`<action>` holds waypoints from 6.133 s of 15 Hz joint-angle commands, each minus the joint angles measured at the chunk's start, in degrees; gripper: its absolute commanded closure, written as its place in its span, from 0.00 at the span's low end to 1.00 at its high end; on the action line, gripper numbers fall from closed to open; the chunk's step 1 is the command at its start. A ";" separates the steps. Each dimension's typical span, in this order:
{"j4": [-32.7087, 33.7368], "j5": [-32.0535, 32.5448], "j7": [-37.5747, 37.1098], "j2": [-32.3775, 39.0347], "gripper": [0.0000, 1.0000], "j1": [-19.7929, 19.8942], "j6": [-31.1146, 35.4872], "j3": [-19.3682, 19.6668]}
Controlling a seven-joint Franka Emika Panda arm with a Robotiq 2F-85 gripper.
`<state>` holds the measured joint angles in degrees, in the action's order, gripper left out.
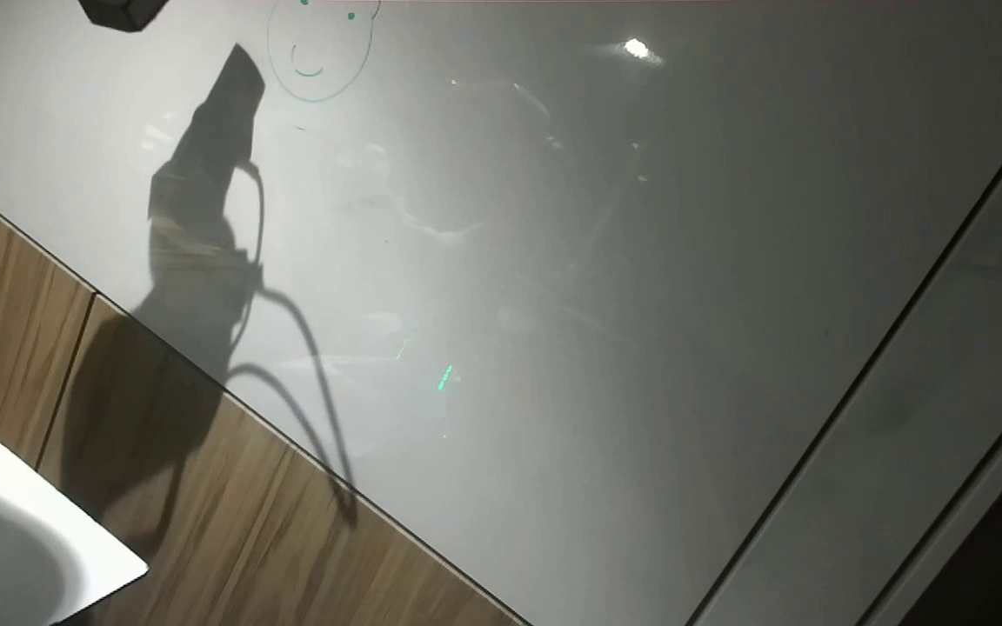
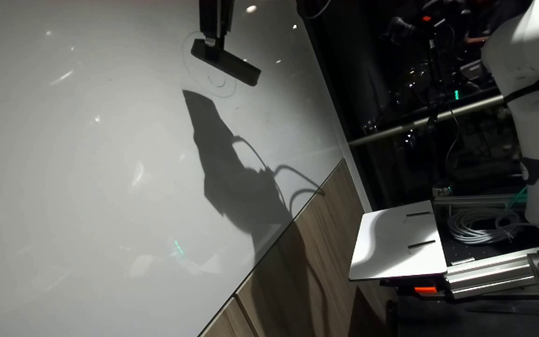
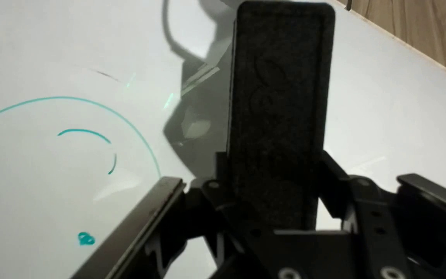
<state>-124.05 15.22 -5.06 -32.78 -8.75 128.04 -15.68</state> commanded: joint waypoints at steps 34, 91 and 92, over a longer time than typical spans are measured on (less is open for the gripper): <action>25.13 5.29 2.40 20.65 0.69 5.09 -9.37 5.79; 25.56 6.09 1.09 25.56 0.69 2.49 -17.23 5.99; 25.53 5.79 1.41 25.66 0.69 2.86 -17.29 6.70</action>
<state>-98.62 21.45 -4.82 -8.66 -7.37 107.08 -11.32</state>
